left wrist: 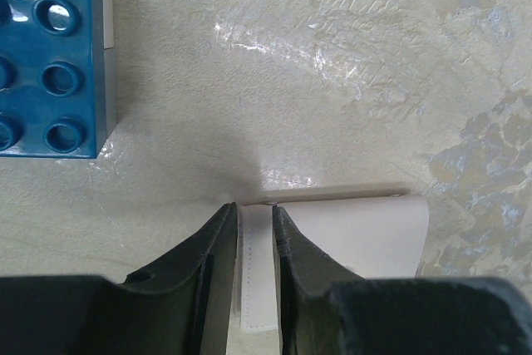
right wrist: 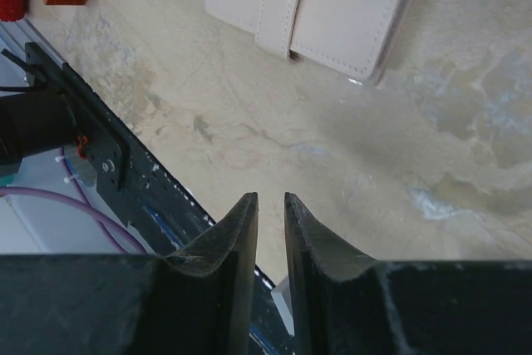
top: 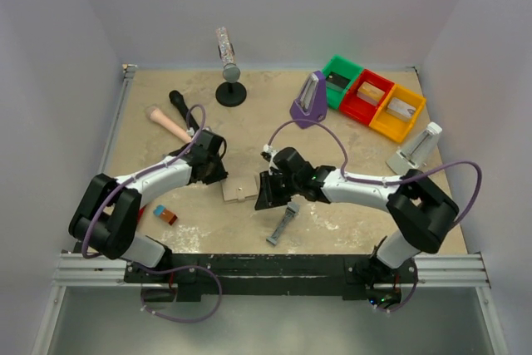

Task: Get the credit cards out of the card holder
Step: Move the card holder to the center of the board.

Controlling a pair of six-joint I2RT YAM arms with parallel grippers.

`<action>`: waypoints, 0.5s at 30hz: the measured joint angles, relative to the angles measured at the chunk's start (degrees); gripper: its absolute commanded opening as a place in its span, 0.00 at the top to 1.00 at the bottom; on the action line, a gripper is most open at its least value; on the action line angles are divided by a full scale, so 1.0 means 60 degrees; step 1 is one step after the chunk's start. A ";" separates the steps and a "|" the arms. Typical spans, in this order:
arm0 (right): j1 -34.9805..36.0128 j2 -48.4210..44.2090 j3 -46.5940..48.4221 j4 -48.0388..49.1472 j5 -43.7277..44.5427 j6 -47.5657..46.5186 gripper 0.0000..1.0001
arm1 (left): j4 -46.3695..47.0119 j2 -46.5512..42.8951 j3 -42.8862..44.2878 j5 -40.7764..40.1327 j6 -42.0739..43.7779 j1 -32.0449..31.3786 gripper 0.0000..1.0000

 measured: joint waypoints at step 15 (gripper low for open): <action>0.0029 0.2095 0.1308 -0.0404 -0.0124 0.0127 0.76 | 0.0342 0.0299 -0.0044 0.0215 0.0113 -0.0069 0.77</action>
